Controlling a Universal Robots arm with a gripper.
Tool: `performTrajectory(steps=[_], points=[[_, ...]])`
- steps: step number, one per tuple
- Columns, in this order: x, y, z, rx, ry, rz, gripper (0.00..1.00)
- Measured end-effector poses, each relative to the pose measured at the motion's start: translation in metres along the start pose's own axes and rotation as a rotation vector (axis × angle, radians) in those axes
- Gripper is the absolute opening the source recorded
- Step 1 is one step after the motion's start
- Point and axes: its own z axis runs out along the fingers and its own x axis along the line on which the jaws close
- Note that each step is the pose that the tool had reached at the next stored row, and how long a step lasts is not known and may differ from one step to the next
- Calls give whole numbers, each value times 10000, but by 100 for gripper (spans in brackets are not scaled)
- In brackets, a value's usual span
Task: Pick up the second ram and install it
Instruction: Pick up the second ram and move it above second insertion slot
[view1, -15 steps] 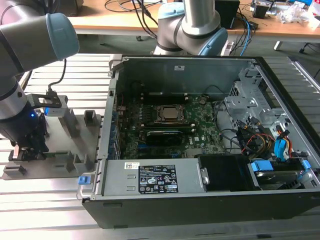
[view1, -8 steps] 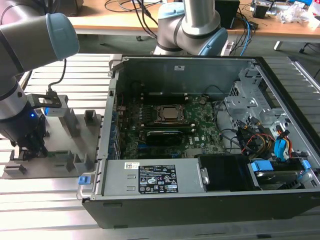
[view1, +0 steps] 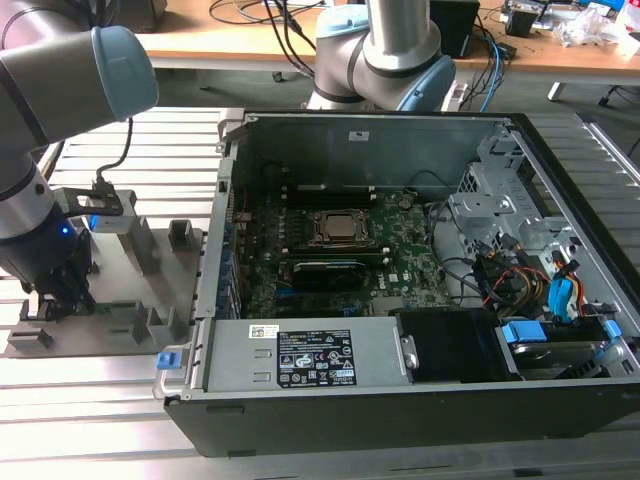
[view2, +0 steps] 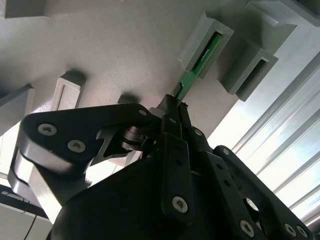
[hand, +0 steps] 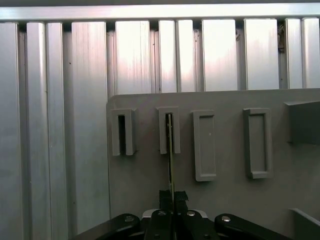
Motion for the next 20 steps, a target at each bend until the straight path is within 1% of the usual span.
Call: performTrajectory(steps=[5,9,11,13,16,17,20], points=[[0,0,0,0,-1,0,14],[-1,1,-97,0,-1,0,14],[-1,2,-117,0,-1,0,14],[-2,2,-159,0,0,0,14],[-2,3,-197,0,-1,0,14],[-2,3,-221,1,-1,-1,14],[-3,3,-252,0,-1,0,14]])
